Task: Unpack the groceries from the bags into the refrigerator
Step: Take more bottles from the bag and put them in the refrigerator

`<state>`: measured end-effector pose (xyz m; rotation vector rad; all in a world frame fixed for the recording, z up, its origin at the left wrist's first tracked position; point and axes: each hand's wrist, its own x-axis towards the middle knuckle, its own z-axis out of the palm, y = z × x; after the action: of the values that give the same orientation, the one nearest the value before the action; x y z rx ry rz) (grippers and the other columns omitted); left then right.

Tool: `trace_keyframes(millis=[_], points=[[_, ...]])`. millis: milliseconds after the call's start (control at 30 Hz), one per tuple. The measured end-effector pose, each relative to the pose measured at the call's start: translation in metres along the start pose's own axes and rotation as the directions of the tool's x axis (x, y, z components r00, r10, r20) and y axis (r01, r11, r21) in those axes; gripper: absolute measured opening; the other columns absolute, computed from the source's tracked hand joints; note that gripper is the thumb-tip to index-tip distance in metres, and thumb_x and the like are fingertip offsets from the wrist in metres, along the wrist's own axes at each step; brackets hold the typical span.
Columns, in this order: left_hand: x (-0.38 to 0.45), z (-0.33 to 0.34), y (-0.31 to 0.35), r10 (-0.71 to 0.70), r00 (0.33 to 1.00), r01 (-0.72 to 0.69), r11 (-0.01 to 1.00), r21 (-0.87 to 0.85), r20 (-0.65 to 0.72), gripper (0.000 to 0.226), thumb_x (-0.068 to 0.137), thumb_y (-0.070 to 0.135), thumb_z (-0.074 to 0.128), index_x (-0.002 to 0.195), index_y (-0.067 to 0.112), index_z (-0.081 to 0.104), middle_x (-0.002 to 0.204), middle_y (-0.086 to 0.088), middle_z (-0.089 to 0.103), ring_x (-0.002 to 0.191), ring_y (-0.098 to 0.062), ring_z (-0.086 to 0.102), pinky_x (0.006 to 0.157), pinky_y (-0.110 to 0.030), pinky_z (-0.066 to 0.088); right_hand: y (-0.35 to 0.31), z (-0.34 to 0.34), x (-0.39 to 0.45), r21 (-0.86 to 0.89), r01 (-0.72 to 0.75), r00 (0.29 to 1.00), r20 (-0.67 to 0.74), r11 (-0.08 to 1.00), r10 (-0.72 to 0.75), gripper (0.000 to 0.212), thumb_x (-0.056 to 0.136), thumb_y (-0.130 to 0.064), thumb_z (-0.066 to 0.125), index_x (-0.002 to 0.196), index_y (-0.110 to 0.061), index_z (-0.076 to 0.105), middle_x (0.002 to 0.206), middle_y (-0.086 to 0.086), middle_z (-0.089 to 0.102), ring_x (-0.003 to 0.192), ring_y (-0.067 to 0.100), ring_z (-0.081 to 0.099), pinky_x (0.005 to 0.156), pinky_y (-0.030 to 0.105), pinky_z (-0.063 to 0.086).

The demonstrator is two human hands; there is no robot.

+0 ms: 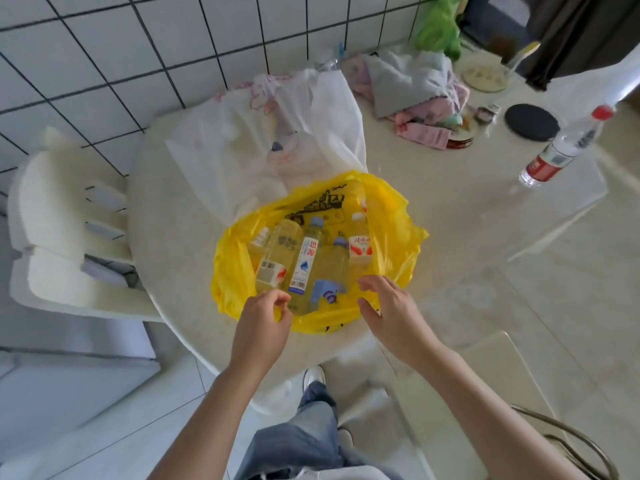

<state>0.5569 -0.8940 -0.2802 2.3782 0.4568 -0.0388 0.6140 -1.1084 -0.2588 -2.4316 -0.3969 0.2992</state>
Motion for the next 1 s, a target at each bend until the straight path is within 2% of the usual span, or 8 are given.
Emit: trace_keyframes(millis=[167, 333, 500, 567, 667, 767, 867, 1000], points=[[0.059, 0.000, 0.001, -0.014, 1.000, 0.013, 0.997, 0.078, 0.023, 0.029, 0.089, 0.014, 0.062, 0.118, 0.014, 0.059, 0.119, -0.004, 0.058, 0.108, -0.019, 0.050, 0.081, -0.026, 0.046, -0.008, 0.002, 0.051, -0.038, -0.012, 0.999, 0.034, 0.999, 0.013, 0.032, 0.096, -0.022, 0.054, 0.126, -0.012, 0.054, 0.127, 0.003, 0.057, 0.113, 0.020, 0.056, 0.092, 0.028, 0.045], [0.079, 0.011, -0.003, -0.179, 0.983, 0.173, 0.976, 0.135, 0.037, 0.044, 0.091, 0.021, 0.057, 0.133, 0.014, 0.045, 0.132, -0.010, 0.046, 0.118, -0.027, 0.043, 0.089, -0.034, 0.045, -0.007, 0.004, 0.091, -0.060, -0.022, 0.996, 0.084, 0.998, 0.027, 0.029, 0.096, -0.019, 0.054, 0.124, -0.013, 0.054, 0.122, 0.003, 0.057, 0.110, 0.020, 0.057, 0.088, 0.027, 0.046], [0.082, 0.022, -0.017, -0.324, 0.946, 0.322, 0.924, 0.207, -0.023, 0.046, 0.095, 0.043, 0.048, 0.133, 0.019, 0.040, 0.134, -0.006, 0.047, 0.120, -0.029, 0.045, 0.097, -0.040, 0.043, 0.008, 0.004, 0.133, -0.138, -0.055, 0.989, 0.131, 0.989, 0.073, 0.034, 0.097, -0.024, 0.054, 0.129, -0.014, 0.052, 0.128, 0.004, 0.056, 0.112, 0.020, 0.058, 0.086, 0.024, 0.046], [0.082, 0.023, -0.021, -0.369, 0.929, 0.364, 0.891, 0.271, -0.034, 0.049, 0.095, 0.042, 0.049, 0.136, 0.019, 0.036, 0.135, -0.005, 0.046, 0.122, -0.029, 0.045, 0.098, -0.040, 0.043, 0.013, 0.002, 0.148, -0.169, -0.071, 0.982, 0.161, 0.983, 0.099, 0.036, 0.097, -0.026, 0.054, 0.131, -0.014, 0.049, 0.130, 0.005, 0.055, 0.113, 0.022, 0.057, 0.086, 0.025, 0.047], [0.081, 0.026, -0.020, -0.417, 0.909, 0.396, 0.833, 0.385, -0.034, 0.047, 0.095, 0.040, 0.051, 0.134, 0.023, 0.032, 0.134, -0.005, 0.043, 0.117, -0.028, 0.051, 0.092, -0.037, 0.047, 0.025, 0.002, 0.169, -0.236, -0.094, 0.966, 0.213, 0.967, 0.146, 0.042, 0.097, -0.027, 0.052, 0.135, -0.011, 0.045, 0.136, 0.009, 0.051, 0.120, 0.026, 0.053, 0.097, 0.035, 0.047], [0.082, 0.030, -0.019, -0.428, 0.904, 0.389, 0.800, 0.457, -0.021, 0.051, 0.094, 0.033, 0.056, 0.135, 0.024, 0.026, 0.134, -0.006, 0.038, 0.112, -0.026, 0.056, 0.087, -0.034, 0.051, 0.035, 0.003, 0.183, -0.411, -0.064, 0.944, 0.270, 0.909, 0.188, 0.047, 0.100, -0.028, 0.045, 0.140, -0.005, 0.039, 0.147, 0.014, 0.040, 0.132, 0.029, 0.042, 0.107, 0.039, 0.039], [0.085, 0.034, -0.017, -0.451, 0.892, 0.416, 0.788, 0.454, -0.035, 0.052, 0.095, 0.026, 0.056, 0.135, 0.023, 0.024, 0.135, -0.008, 0.033, 0.115, -0.028, 0.053, 0.090, -0.037, 0.049, 0.037, 0.005, 0.195, -0.495, -0.100, 0.931, 0.258, 0.863, 0.256, 0.045, 0.102, -0.023, 0.039, 0.140, 0.000, 0.034, 0.143, 0.016, 0.041, 0.129, 0.030, 0.042, 0.107, 0.037, 0.038], [0.086, 0.036, -0.020, -0.481, 0.876, 0.451, 0.797, 0.403, -0.029, 0.053, 0.095, 0.021, 0.055, 0.136, 0.025, 0.021, 0.133, -0.010, 0.031, 0.116, -0.032, 0.049, 0.097, -0.044, 0.042, 0.038, 0.016, 0.210, -0.476, -0.226, 0.912, 0.202, 0.850, 0.356, 0.040, 0.099, -0.026, 0.046, 0.133, -0.005, 0.042, 0.133, 0.018, 0.048, 0.123, 0.035, 0.045, 0.097, 0.040, 0.043]])
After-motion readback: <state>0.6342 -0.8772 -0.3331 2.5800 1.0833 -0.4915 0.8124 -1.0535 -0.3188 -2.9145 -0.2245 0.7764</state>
